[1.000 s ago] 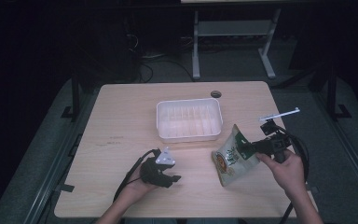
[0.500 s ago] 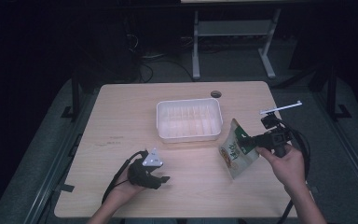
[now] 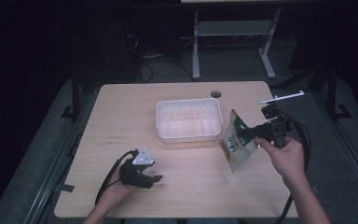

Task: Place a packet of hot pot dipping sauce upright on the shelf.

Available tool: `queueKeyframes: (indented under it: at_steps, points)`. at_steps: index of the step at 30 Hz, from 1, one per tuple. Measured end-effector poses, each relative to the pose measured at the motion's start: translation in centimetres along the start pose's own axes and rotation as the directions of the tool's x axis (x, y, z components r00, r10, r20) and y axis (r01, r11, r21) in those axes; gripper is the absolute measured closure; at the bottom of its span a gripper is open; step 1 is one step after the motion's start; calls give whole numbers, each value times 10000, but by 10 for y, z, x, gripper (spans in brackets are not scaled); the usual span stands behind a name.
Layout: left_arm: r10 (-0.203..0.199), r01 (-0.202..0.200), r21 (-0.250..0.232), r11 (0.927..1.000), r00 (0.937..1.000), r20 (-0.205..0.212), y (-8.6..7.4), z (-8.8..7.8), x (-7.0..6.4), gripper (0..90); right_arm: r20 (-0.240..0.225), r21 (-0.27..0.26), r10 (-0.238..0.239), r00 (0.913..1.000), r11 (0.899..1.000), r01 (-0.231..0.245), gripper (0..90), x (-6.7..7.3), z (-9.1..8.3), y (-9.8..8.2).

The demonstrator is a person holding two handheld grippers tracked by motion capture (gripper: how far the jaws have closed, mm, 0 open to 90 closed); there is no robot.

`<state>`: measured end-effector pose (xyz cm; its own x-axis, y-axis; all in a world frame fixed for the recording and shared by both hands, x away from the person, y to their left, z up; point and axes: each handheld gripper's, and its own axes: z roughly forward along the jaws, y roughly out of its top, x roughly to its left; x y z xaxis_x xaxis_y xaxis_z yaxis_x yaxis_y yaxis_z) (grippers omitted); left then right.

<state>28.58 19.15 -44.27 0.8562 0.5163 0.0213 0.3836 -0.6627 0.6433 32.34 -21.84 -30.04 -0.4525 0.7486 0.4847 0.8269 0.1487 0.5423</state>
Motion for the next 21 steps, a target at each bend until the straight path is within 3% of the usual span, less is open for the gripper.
queueKeyframes:
  at_steps: [21]
  points:
    - [-27, 28, 30, 10000, 9999, -159, -4, 0, 3, 367, 85, -519, 276, 9996, 9983, -271, 898, 11, -7, 44]
